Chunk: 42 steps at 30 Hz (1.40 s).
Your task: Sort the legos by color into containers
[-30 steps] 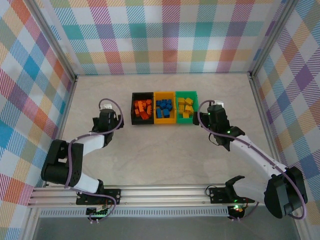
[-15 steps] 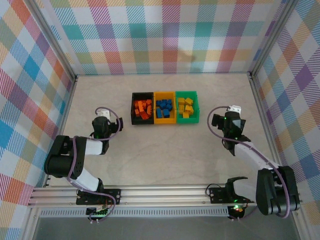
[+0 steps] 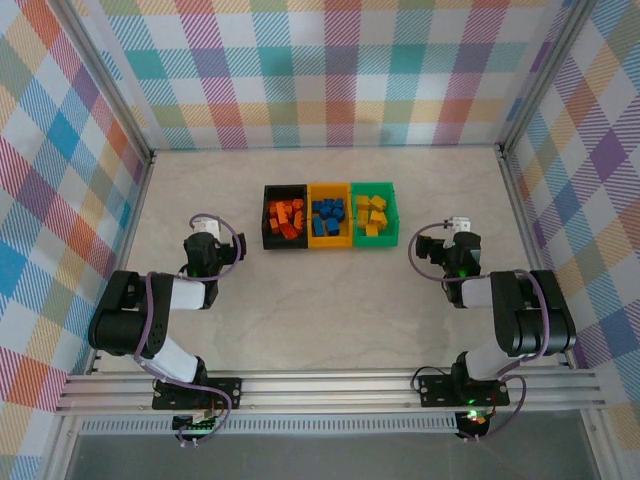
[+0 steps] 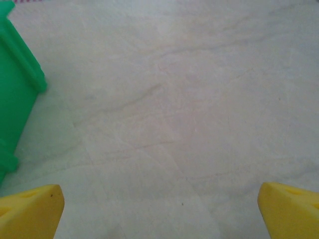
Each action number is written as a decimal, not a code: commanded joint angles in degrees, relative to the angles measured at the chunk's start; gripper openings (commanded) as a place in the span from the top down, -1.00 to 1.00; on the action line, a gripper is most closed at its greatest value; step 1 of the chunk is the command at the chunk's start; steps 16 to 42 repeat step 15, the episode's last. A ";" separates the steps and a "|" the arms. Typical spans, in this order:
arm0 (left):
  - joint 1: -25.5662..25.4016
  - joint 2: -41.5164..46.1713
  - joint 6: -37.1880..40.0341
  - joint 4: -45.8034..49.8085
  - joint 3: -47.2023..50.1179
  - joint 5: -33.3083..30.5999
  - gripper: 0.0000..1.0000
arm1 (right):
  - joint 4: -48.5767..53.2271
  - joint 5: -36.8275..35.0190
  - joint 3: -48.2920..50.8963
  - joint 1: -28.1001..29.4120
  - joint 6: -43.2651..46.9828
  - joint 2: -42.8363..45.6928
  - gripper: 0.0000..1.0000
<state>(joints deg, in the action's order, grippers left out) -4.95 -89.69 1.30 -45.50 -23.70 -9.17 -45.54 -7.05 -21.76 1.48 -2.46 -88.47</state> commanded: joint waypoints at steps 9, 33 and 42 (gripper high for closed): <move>0.46 0.01 -0.30 -1.97 0.23 0.27 -1.00 | -4.04 2.57 -0.74 -0.37 0.62 0.49 -0.99; 0.47 0.04 -0.29 -2.05 0.32 0.31 -1.00 | -4.03 2.57 -0.74 -0.36 0.61 0.56 -0.99; 0.47 0.04 -0.29 -2.05 0.32 0.31 -1.00 | -4.03 2.57 -0.74 -0.36 0.61 0.56 -0.99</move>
